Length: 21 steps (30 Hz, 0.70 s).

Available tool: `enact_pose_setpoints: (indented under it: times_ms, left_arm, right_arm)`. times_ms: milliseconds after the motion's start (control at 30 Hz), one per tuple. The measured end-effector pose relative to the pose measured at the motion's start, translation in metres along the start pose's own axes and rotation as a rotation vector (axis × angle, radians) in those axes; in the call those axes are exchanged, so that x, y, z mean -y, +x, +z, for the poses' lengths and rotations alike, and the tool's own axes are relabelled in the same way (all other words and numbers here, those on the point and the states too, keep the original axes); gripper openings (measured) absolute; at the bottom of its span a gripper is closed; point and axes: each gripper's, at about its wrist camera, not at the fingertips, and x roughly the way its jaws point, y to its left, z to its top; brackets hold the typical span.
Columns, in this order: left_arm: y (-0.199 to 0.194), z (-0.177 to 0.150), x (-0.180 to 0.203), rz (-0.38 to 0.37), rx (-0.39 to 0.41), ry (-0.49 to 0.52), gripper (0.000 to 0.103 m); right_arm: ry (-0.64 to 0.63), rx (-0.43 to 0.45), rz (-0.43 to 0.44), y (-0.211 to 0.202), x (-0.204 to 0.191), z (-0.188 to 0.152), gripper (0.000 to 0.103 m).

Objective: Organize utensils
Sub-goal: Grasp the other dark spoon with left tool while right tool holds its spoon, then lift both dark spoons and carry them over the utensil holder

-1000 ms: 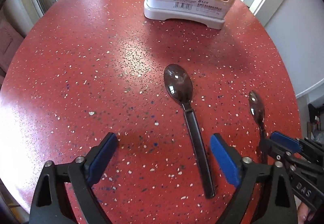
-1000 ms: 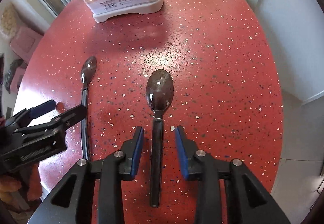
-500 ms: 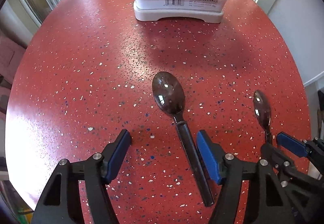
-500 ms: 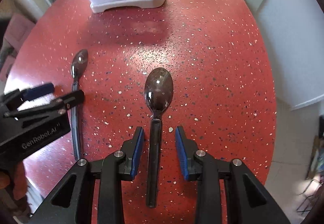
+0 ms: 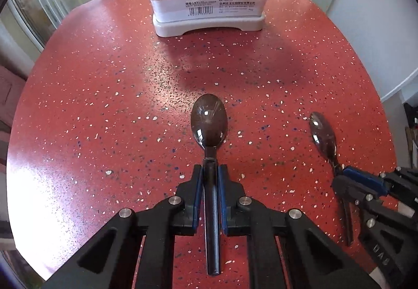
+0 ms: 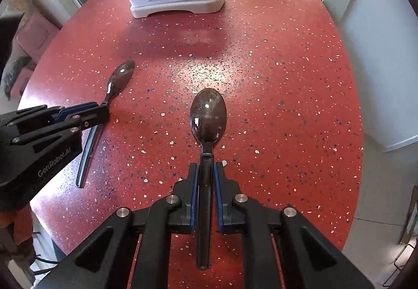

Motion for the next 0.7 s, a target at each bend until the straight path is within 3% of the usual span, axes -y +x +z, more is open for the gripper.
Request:
enact_pose_setpoints:
  times_ms: [300,700]
  left_arm:
    - [-0.027,-0.023,-0.005,0.013,0.148,0.002,0.041]
    - [-0.067,-0.042,-0.022,-0.042,0.324,-0.047,0.041]
  right_arm:
    - [0.045,0.066,0.091,-0.015,0.016,-0.010,0.012]
    - [0.092,0.202,0.203,-0.042,0.029,-0.020,0.012]
